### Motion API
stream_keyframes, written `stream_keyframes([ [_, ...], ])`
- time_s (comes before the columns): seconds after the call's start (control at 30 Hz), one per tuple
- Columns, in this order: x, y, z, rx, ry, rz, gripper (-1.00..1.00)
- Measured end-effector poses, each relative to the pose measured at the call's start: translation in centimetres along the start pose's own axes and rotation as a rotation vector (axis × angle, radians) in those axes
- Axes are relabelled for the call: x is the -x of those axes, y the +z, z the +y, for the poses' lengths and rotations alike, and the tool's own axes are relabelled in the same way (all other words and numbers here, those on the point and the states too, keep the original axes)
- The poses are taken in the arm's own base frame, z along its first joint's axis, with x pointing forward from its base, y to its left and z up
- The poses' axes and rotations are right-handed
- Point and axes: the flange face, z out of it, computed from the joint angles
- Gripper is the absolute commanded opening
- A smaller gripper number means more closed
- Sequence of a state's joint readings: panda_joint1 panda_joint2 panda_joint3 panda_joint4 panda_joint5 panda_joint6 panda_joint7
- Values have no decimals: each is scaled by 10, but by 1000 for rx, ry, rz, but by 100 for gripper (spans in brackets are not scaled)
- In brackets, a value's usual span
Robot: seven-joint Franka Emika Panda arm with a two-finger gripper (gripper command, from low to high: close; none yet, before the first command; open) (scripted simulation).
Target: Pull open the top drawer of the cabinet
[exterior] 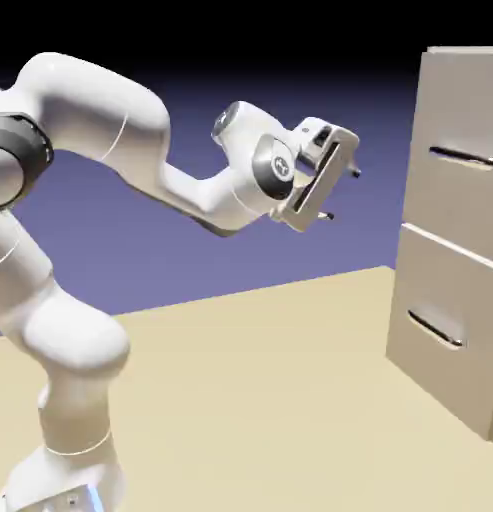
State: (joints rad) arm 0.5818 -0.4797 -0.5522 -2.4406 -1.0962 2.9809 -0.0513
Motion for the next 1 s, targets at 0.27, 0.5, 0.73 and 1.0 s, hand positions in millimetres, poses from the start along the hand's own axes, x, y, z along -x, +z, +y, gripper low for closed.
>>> stream_keyframes([
  [0.27,-6,13,15,90,-546,5,0],
  [0.5,-4,30,28,182,-1028,-36,0],
  [0.73,1,50,43,274,-1515,-123,0],
  [1.0,11,73,63,368,-2075,-286,0],
])
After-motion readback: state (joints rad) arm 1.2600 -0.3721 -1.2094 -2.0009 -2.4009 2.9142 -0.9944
